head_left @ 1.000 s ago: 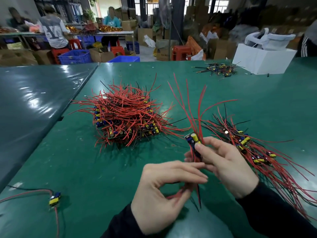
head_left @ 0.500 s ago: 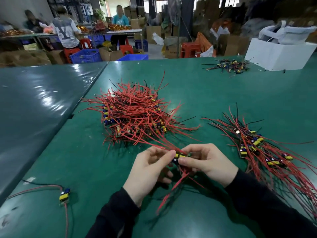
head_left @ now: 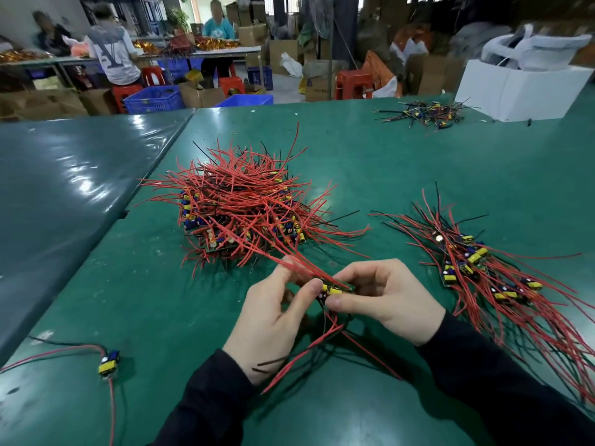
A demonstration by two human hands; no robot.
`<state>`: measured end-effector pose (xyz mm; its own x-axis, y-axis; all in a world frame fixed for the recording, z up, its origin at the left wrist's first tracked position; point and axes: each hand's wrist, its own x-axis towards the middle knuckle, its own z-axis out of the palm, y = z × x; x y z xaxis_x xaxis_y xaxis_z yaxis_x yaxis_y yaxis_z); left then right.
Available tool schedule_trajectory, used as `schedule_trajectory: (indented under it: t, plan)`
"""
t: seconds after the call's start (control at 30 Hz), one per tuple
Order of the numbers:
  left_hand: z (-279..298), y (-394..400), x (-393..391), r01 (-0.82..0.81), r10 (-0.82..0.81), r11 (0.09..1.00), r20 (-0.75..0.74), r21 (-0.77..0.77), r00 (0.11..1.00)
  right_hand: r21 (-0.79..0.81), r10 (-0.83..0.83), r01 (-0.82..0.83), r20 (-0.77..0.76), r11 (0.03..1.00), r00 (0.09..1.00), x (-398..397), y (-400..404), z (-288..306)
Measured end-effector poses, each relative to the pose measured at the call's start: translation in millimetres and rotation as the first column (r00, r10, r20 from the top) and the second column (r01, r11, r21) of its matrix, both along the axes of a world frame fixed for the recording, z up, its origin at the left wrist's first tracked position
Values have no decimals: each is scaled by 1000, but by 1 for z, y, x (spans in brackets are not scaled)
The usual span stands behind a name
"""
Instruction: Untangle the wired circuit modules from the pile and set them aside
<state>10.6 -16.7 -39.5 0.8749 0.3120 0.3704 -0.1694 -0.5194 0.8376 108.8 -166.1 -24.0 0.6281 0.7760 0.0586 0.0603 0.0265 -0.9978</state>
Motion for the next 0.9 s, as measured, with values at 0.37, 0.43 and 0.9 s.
schedule_trajectory:
  t: [0.37,0.43,0.9]
  plan:
    - [5,0,-7,309,-319,941,-58,-135,946,15,161,-160,-68,987,985,-3,-7,11]
    - [6,-1,-7,331,-343,929,-55,-164,938,8,167,-167,-80,986,983,-3,-8,12]
    - [12,0,-10,428,-492,758,0,-492,871,85,231,-222,-121,971,965,-3,-9,8]
